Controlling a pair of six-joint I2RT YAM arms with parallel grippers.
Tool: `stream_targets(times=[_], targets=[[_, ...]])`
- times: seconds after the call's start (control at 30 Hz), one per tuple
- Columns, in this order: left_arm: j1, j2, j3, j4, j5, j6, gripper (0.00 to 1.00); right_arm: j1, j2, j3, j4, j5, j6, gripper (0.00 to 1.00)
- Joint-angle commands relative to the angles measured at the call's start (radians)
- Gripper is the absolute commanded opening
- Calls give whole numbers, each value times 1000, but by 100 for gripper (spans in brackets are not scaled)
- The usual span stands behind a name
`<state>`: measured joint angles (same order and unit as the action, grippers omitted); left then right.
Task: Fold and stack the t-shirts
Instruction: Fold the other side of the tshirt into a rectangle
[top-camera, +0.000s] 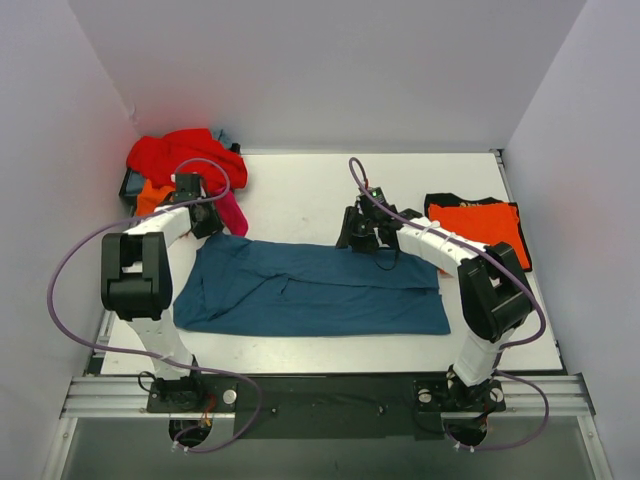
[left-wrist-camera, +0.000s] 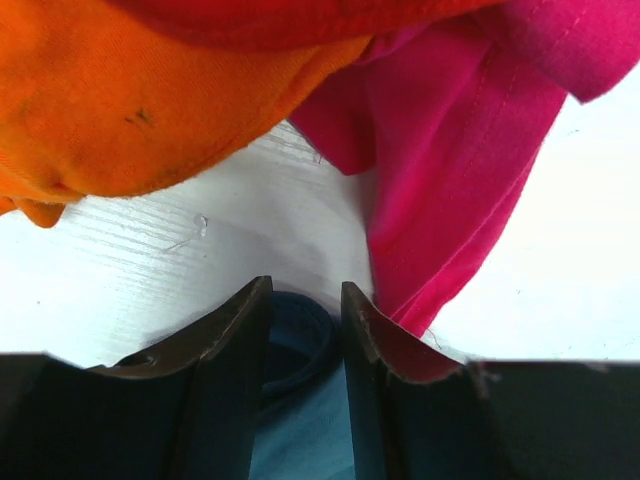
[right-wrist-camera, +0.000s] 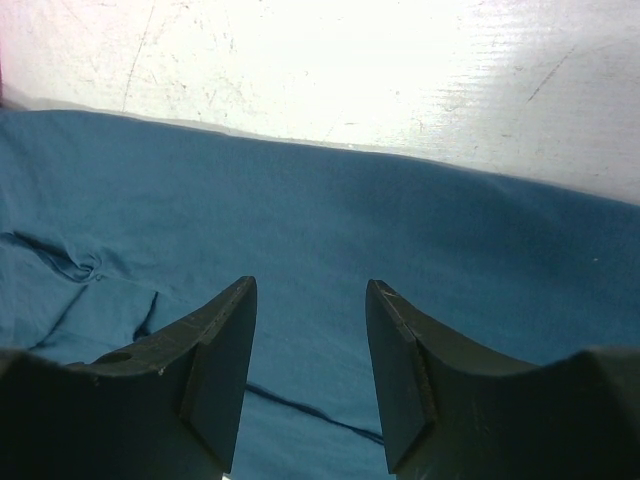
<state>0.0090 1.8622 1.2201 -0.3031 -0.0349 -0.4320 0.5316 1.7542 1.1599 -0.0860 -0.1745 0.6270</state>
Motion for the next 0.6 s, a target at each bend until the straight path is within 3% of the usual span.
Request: stream_targets(times=[0.0,0.07,0.17,0.37,0.57], targets=[[0,5,48,-7,29,22,42,1,-33,6,0,-5,0,43],[0,6,50,-10,26,22,30,2,-32,6,-1,-5,0,42],[0,-30,33,-7,-49,6,0,2,-28,7,-6,-6,0,41],[20,-144,-65,87,-193,-28,0,1,-22,6,-8,1,3,40],[25,-127,-100,190,-244,-48,0,-18,-5,-8,-35,26,34,40]])
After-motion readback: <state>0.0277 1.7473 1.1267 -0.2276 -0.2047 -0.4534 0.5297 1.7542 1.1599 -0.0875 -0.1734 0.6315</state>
